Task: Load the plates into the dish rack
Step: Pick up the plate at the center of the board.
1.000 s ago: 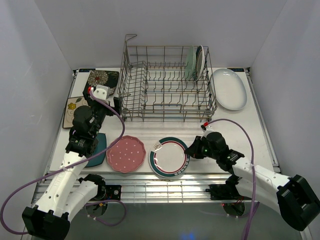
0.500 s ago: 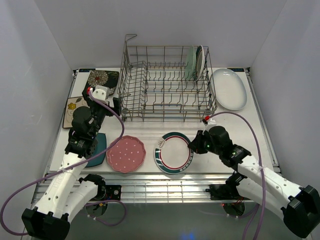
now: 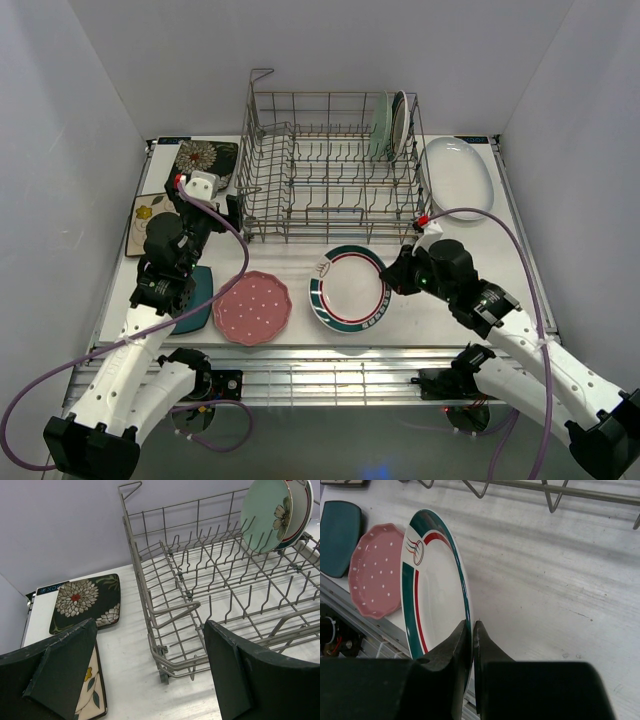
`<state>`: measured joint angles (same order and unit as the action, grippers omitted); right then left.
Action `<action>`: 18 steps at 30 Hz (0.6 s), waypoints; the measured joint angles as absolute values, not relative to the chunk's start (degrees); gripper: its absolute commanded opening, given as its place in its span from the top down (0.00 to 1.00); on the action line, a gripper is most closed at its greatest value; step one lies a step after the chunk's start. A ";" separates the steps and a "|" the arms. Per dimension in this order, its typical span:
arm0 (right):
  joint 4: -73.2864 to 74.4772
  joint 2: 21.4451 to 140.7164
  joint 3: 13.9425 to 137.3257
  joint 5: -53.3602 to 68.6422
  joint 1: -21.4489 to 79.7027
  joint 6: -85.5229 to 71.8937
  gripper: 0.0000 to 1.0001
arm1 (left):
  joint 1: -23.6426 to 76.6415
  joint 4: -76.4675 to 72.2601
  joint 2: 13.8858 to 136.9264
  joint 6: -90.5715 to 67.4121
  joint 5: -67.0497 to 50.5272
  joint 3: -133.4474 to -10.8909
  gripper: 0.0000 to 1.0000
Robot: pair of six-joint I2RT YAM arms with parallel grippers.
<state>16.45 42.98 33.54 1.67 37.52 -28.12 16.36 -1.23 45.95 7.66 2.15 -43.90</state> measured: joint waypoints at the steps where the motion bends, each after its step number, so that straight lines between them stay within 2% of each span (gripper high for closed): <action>1: 16.78 42.94 34.22 1.58 37.52 -28.08 0.92 | 16.36 -1.23 45.93 7.68 2.11 -43.90 0.02; 18: 17.98 48.95 52.73 -5.06 37.52 -27.77 0.92 | 16.36 -1.26 45.12 7.68 2.11 -43.90 0.02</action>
<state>17.98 48.95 52.73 -5.06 37.52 -27.77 16.36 -1.26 45.12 7.68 2.11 -43.90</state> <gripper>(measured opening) 0.109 0.978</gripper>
